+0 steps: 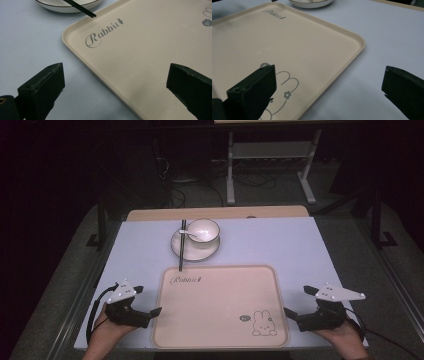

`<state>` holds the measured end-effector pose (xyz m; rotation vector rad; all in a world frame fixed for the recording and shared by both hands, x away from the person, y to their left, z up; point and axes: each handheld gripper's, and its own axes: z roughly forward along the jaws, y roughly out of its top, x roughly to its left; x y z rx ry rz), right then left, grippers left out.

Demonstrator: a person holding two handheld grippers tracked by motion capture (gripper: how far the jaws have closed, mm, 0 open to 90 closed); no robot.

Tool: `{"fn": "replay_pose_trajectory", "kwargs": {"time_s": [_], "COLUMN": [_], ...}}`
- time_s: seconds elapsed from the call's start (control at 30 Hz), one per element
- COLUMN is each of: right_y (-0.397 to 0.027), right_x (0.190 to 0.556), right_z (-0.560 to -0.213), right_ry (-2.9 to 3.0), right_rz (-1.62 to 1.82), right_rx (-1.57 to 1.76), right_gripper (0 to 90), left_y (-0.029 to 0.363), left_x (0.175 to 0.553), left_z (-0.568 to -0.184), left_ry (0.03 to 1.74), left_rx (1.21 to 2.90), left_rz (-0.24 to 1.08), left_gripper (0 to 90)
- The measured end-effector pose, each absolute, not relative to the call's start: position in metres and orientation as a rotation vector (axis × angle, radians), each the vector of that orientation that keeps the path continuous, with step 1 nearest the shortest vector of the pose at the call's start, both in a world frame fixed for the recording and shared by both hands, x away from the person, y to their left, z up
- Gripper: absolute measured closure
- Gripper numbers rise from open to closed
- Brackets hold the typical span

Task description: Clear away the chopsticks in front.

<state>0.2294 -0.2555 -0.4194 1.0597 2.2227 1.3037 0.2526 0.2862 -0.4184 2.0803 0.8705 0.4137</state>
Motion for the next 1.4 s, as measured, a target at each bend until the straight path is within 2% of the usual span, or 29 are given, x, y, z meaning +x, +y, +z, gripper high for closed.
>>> {"fn": "replay_pose_trajectory", "kwargs": {"time_s": [0.5, 0.77, 1.4], "right_y": [-0.256, -0.255, -0.258], "right_x": [0.23, 0.23, 0.231], "right_z": [-0.421, -0.421, -0.421], "right_ry": [2.229, 2.215, 2.217], "right_rz": [1.3, 1.294, 1.303], "right_rx": [1.041, 1.051, 1.057], "right_gripper": [0.0, 0.0, 0.0], "left_y": [0.278, 0.276, 0.253], "left_x": [0.278, 0.303, 0.353], "left_z": [-0.414, -0.41, -0.399], "left_ry": [0.906, 0.95, 0.935], "left_rx": [2.095, 2.076, 2.069], "left_rz": [0.416, 0.427, 0.43], "left_gripper": [1.0, 1.0, 1.1]}}
